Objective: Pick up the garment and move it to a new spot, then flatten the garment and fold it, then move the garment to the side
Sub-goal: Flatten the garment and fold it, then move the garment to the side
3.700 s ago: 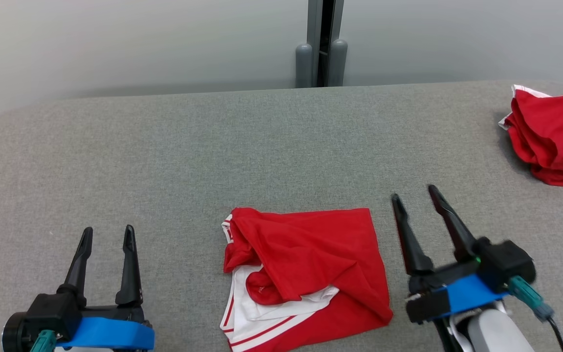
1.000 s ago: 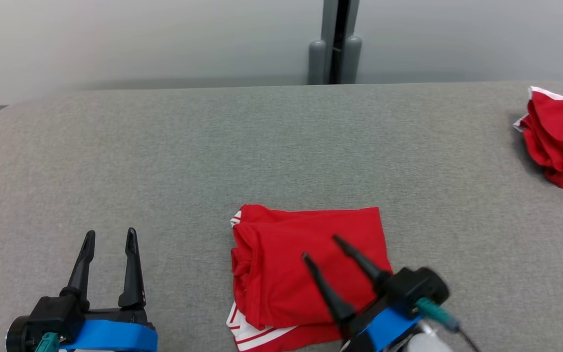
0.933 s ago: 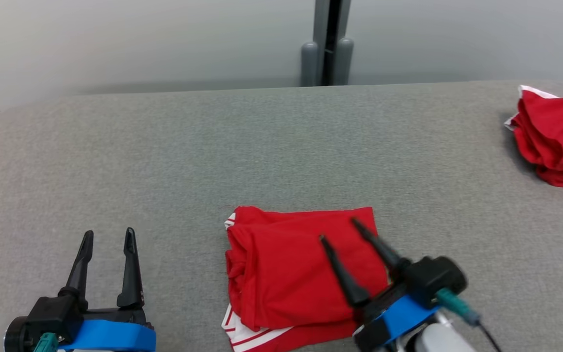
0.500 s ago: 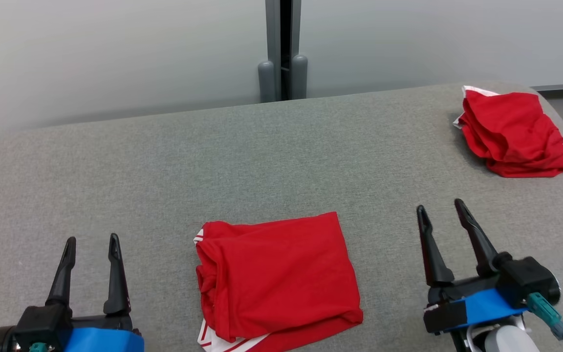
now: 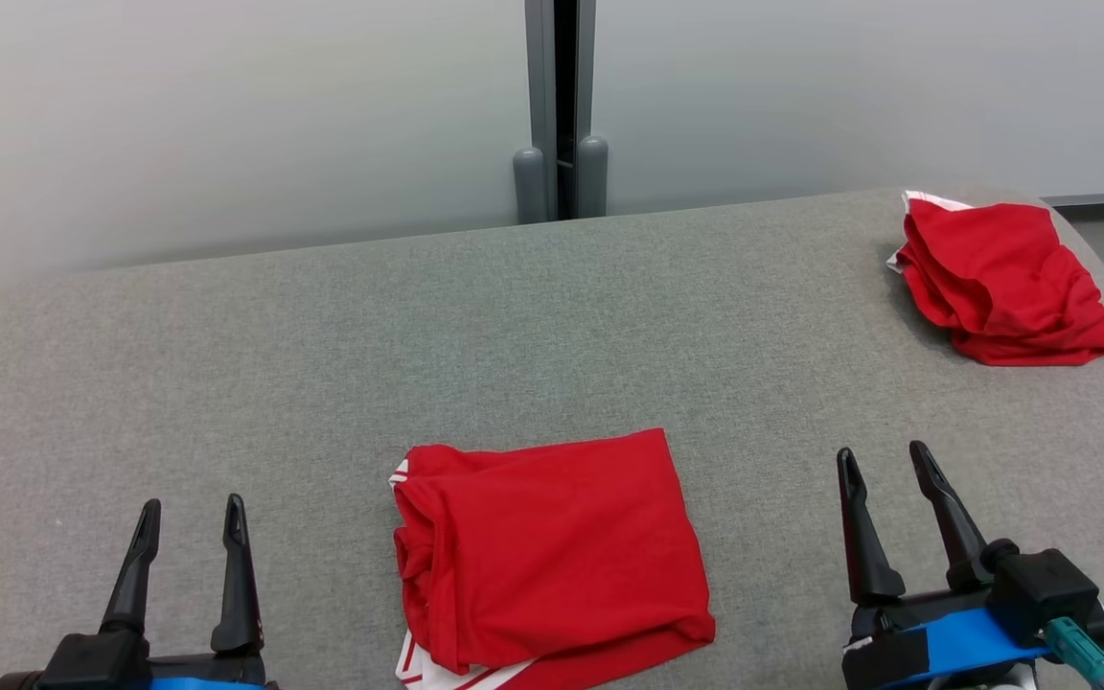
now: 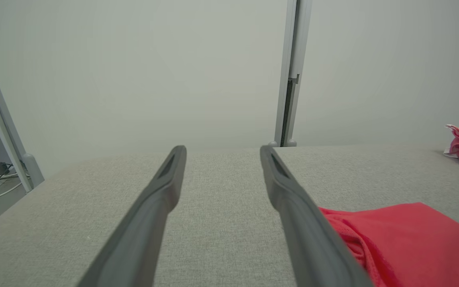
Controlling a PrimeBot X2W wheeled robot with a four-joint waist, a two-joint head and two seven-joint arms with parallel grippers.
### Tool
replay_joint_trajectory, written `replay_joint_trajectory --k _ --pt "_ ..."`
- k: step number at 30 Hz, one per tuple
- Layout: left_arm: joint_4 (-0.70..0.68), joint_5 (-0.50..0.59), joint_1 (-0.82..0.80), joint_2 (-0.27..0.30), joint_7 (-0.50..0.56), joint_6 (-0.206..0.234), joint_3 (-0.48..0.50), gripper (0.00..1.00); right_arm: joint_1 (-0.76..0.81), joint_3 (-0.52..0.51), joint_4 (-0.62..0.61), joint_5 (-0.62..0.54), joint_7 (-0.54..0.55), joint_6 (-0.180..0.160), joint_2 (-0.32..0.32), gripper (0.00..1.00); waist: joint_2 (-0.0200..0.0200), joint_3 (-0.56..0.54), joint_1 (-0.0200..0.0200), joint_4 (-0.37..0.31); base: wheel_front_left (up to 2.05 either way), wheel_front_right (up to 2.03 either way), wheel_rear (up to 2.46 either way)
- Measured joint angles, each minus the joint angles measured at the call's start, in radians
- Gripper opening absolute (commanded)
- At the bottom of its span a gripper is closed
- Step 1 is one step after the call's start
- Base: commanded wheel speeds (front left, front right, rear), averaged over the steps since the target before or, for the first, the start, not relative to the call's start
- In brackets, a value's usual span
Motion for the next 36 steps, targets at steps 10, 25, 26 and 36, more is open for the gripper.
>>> replay_joint_trajectory --k 10,25,26,36 --pt "0.006 0.002 0.0 0.0 0.0 -0.003 0.002 1.0 0.004 0.005 0.027 0.013 0.0 0.0 0.001 1.0 0.0 -0.004 0.0 0.01 0.0 0.0 0.0" --pt "0.022 -0.008 -0.04 0.0 0.0 -0.003 -0.028 1.0 -0.194 0.154 0.205 -0.031 0.132 0.0 -0.001 1.0 0.0 0.03 0.0 0.052 0.0 0.0 0.0" --pt "0.023 -0.009 -0.046 0.0 0.0 -0.002 -0.032 1.0 -0.206 0.16 0.23 -0.027 0.142 0.0 -0.001 1.0 0.0 0.032 0.0 0.057 0.0 0.0 0.0" --pt "0.031 -0.026 -0.079 0.0 -0.001 0.005 -0.065 1.0 -0.272 0.172 0.486 -0.015 0.169 0.0 0.0 1.0 0.0 0.077 0.0001 0.108 0.0 0.0 0.0"
